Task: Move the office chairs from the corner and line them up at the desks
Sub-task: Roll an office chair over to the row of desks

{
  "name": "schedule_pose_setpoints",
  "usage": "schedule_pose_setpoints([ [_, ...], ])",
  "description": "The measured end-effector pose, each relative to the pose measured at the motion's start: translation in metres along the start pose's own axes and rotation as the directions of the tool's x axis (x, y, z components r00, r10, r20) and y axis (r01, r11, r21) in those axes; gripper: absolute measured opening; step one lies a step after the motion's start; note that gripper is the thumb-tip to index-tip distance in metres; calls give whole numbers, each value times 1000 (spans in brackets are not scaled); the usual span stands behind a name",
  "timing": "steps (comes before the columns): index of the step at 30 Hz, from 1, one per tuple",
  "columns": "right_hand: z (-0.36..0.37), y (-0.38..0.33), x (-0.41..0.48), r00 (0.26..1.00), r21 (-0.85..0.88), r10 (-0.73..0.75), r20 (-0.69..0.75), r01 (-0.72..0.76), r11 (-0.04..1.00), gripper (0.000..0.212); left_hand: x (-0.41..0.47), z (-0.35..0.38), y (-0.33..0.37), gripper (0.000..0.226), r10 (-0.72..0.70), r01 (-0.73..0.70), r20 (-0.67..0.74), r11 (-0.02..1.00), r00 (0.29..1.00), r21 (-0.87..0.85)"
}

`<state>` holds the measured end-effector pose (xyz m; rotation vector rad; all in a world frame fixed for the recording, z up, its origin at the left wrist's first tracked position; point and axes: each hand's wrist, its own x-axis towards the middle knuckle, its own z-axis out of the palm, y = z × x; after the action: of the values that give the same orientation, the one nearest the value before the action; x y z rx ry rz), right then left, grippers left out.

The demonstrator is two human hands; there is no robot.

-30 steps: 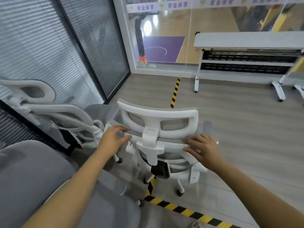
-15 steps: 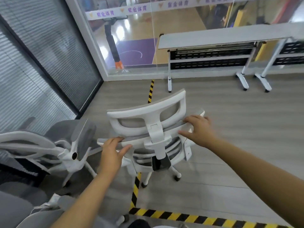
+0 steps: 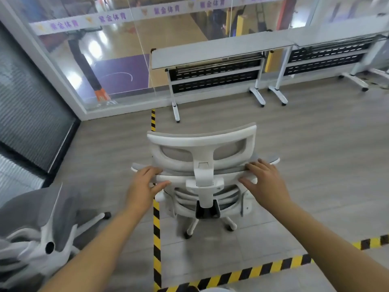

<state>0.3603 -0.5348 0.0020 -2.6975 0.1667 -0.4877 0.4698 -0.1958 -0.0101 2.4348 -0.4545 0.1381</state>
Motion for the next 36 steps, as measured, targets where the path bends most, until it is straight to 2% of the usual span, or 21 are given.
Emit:
schedule_pose_setpoints([
  [5,-29,14,-17,988,-75,155,-14,-156,985,23,40,35,19,54,284,-286,38,954,958,88],
  [8,-44,29,-30,959,-111,283,-19,-283,953,34,57,59,37,57,387,-390,58,917,920,77],
  [12,-59,57,-44,899,-131,436,-33,-436,890,45,77,92,66,56,478,-480,74,877,875,12],
  [19,-101,119,-39,815,-142,577,-52,-578,804,48,120,155,132,53,552,-550,121,833,825,-59],
  [23,-122,172,-30,797,-119,601,-66,-604,788,46,145,191,174,51,589,-584,128,808,798,-77],
  [29,-140,255,-21,873,-189,479,-94,-488,852,48,180,237,236,64,566,-550,194,824,801,-136],
  [32,-153,302,-4,887,-183,441,-137,-461,869,54,213,267,276,73,556,-539,213,831,803,-137],
  [36,-175,368,30,885,-186,446,-134,-464,866,50,252,306,328,67,544,-526,242,839,803,-139],
])
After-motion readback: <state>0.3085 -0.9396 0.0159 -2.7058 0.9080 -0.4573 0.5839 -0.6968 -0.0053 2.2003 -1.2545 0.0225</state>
